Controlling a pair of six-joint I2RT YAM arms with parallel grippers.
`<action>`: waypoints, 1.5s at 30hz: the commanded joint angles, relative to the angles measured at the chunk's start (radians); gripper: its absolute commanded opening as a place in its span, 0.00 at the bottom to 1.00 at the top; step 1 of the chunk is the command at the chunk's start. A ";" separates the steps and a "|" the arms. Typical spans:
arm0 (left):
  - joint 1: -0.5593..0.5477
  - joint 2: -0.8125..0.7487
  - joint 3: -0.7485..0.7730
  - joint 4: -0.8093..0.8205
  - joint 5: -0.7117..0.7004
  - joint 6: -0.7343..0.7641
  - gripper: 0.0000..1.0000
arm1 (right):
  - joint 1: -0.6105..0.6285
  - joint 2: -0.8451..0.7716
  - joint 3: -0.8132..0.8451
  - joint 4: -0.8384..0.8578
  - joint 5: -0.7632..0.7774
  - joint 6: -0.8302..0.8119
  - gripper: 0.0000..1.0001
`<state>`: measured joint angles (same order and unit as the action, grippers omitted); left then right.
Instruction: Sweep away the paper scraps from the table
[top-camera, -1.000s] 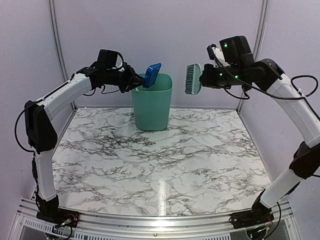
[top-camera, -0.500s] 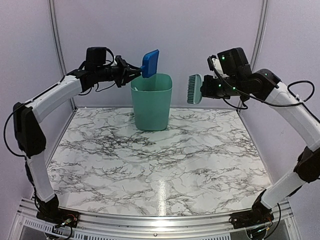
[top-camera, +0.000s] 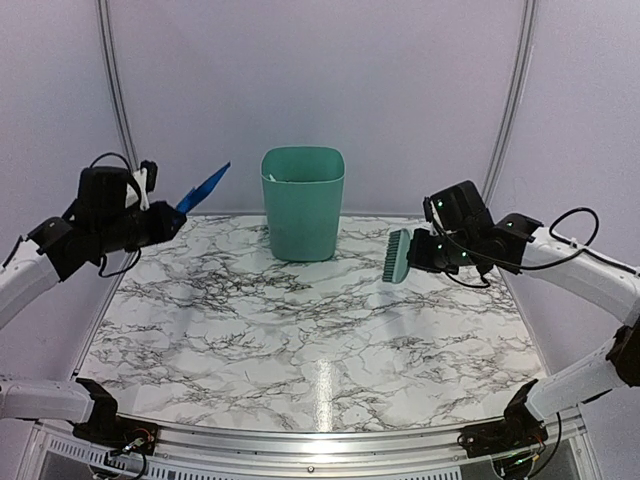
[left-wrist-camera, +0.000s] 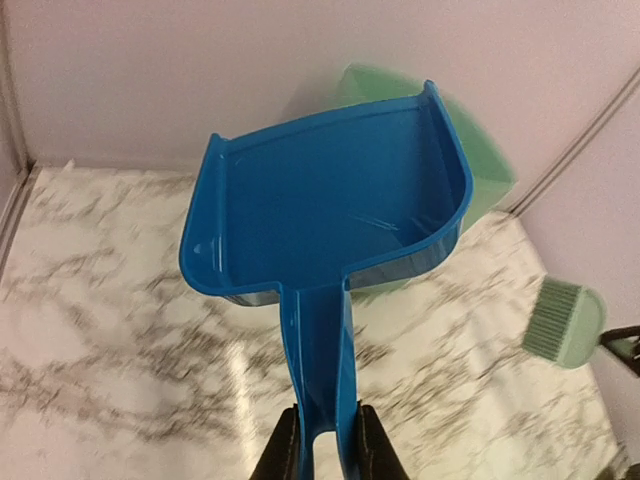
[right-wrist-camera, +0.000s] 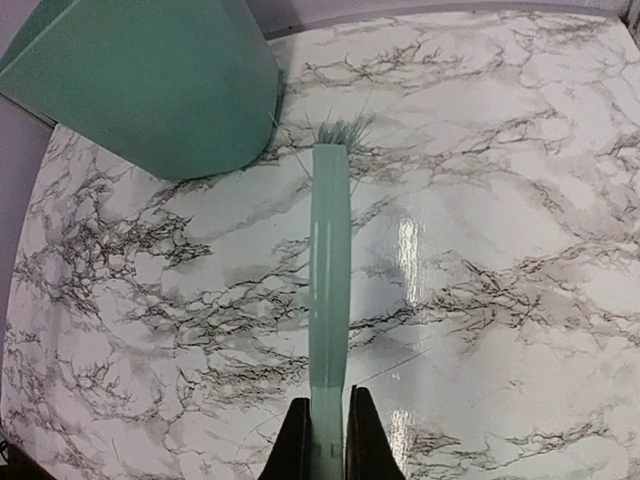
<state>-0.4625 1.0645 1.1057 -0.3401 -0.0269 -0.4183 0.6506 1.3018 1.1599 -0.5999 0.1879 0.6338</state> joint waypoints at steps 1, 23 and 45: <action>0.002 -0.056 -0.203 -0.148 -0.198 0.064 0.00 | -0.019 0.010 -0.103 0.195 -0.086 0.069 0.00; -0.004 0.257 -0.449 -0.102 -0.133 -0.025 0.00 | -0.048 -0.035 -0.491 0.326 -0.200 0.136 0.35; -0.011 0.341 -0.471 -0.028 -0.065 -0.022 0.51 | -0.048 -0.159 -0.274 0.100 -0.056 -0.079 0.87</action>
<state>-0.4713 1.4109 0.6327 -0.3420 -0.1268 -0.4347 0.6090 1.1698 0.8391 -0.4435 0.0891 0.5961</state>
